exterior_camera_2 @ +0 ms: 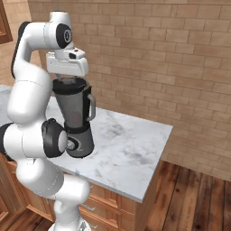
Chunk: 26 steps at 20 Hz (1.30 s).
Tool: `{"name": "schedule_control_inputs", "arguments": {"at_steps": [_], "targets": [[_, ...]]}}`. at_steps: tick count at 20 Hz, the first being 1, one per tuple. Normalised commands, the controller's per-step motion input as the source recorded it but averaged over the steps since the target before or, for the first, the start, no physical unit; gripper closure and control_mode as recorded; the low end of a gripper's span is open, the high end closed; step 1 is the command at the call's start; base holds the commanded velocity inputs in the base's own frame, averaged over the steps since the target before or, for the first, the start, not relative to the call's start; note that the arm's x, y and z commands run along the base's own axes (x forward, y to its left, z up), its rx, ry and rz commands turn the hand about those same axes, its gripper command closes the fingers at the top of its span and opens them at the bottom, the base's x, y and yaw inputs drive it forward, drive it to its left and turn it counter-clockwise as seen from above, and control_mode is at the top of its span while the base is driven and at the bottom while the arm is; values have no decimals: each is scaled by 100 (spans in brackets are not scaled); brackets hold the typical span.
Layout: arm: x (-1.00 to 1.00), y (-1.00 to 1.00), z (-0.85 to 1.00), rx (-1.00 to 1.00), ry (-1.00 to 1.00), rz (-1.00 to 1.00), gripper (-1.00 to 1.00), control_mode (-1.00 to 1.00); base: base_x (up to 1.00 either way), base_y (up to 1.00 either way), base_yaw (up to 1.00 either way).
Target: Grab the lemon wedge and onion from the fridge, place them in the blender, close the lid, and turn on the blender to create a marinade.
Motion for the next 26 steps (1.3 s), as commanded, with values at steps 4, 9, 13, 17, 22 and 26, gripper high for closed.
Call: {"name": "schedule_control_inputs", "arguments": {"at_steps": [4,9,13,17,22,26], "targets": [[29,8,0,0,-2,0,100,-100,0,0,0],[35,17,0,0,-5,0,100,-100,0,0,0],[18,16,0,0,-9,0,100,-100,0,0,0],[-3,0,-15,0,-3,0,100,-100,0,0,0],[-27,0,-25,0,1,0,100,-100,0,0,0],[-31,-3,-29,0,2,0,100,-100,0,0,0]]}}
